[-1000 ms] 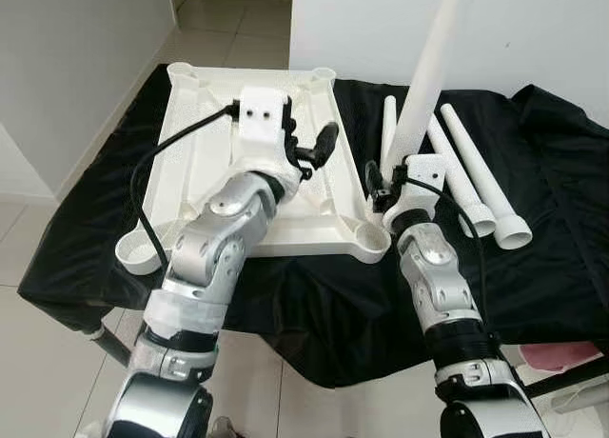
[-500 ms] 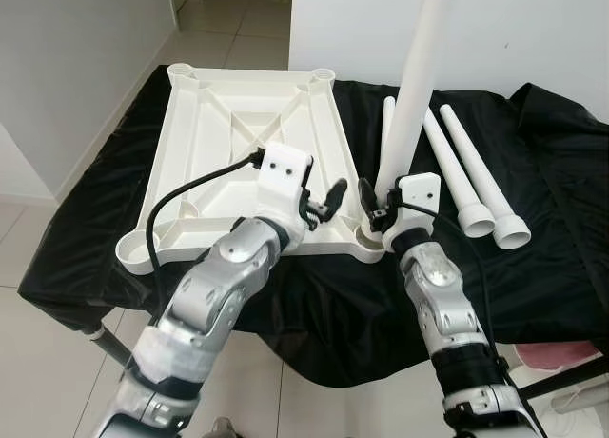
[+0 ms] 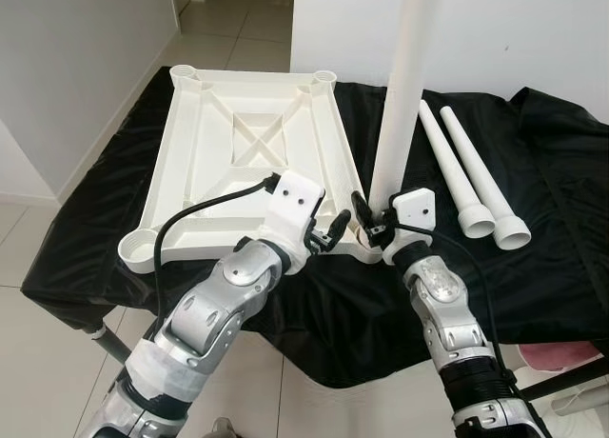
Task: Building children table
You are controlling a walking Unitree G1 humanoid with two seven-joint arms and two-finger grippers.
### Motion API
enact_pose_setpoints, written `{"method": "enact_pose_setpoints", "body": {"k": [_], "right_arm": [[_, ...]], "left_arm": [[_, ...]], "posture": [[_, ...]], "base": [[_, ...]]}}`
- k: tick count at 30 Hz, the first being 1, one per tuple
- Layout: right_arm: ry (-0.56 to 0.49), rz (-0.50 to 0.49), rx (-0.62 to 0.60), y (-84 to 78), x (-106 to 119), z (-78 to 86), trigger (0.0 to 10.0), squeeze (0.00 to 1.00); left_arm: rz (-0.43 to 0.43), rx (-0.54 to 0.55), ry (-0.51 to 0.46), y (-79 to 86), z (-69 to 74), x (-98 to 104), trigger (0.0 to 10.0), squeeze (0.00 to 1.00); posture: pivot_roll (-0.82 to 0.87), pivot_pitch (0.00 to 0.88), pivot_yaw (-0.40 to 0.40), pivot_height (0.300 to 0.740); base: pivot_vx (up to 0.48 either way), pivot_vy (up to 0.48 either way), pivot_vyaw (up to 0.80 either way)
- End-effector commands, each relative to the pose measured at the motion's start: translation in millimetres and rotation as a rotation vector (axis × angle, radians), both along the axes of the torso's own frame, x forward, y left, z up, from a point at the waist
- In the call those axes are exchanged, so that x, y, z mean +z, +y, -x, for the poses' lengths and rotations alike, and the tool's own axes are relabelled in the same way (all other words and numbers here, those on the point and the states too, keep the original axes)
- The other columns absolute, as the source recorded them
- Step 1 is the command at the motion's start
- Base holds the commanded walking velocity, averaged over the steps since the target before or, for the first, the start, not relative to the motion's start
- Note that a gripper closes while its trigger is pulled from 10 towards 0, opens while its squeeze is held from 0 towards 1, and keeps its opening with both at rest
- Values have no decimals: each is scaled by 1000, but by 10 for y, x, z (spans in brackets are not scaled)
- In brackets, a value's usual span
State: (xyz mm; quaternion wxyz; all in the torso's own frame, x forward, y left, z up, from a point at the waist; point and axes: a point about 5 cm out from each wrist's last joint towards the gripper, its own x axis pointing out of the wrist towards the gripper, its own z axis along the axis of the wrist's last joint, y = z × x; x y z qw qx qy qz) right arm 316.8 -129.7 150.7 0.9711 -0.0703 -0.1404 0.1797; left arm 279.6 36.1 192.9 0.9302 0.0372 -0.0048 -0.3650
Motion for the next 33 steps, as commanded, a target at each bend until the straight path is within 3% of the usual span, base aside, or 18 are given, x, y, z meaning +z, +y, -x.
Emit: {"method": "enact_pose_setpoints", "body": {"k": [1,11,22,33], "right_arm": [[52,16,6,-46,-141,30,10000,0],[92,-63,29,-150,-262,-2,10000,0],[74,-16,144,-89,-372,81,10000,0],[164,-122,87,-197,-454,-11,10000,0]], "left_arm": [[-12,-254,1,-107,140,4,10000,0],[-23,-245,-5,-95,141,3,10000,0],[-25,-228,-8,-66,130,14,10000,0],[-25,-222,-13,-52,120,30,10000,0]], "posture": [[48,50,-55,740],[53,57,-57,740],[55,69,-53,740],[58,74,-50,740]], "base": [[0,0,0],[0,0,0],[0,0,0],[0,0,0]]}}
